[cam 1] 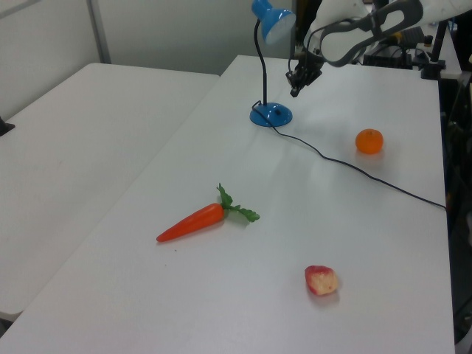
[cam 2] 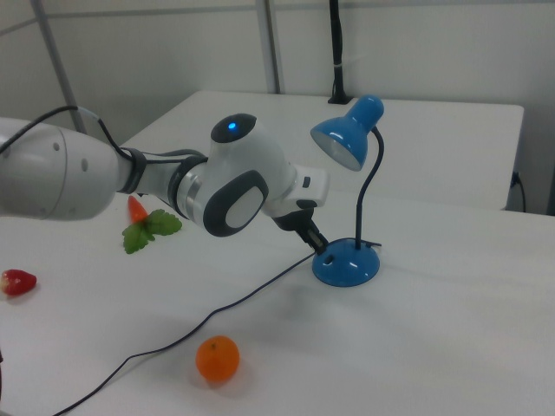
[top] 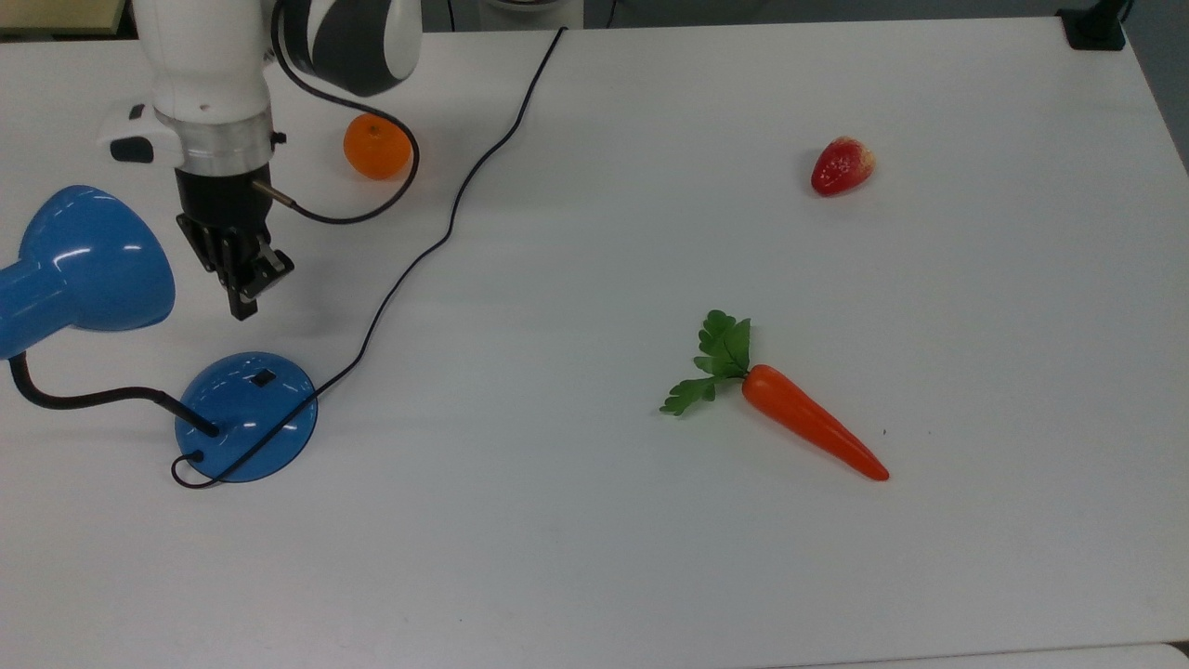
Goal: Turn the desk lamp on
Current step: 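Lower the closed gripper onto the switch on the lamp base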
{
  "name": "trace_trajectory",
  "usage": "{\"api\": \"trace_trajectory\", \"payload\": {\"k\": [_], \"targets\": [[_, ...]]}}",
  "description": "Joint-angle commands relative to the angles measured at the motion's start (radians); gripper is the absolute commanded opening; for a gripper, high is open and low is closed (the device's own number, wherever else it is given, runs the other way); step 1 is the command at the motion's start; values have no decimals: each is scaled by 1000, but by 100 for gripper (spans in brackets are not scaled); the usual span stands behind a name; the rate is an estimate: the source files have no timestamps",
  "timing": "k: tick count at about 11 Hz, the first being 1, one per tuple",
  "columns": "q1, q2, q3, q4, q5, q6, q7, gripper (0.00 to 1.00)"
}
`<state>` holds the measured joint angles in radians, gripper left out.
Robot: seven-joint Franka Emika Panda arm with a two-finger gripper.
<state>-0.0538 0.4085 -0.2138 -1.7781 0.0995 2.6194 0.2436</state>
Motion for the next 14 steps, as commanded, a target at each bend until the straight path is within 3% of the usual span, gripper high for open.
{"api": "trace_trajectory", "payload": {"k": [1,14], "targets": [[23,50,-7,3,9,97,16,2],[19,190,-7,132,2,143,13,4]]}}
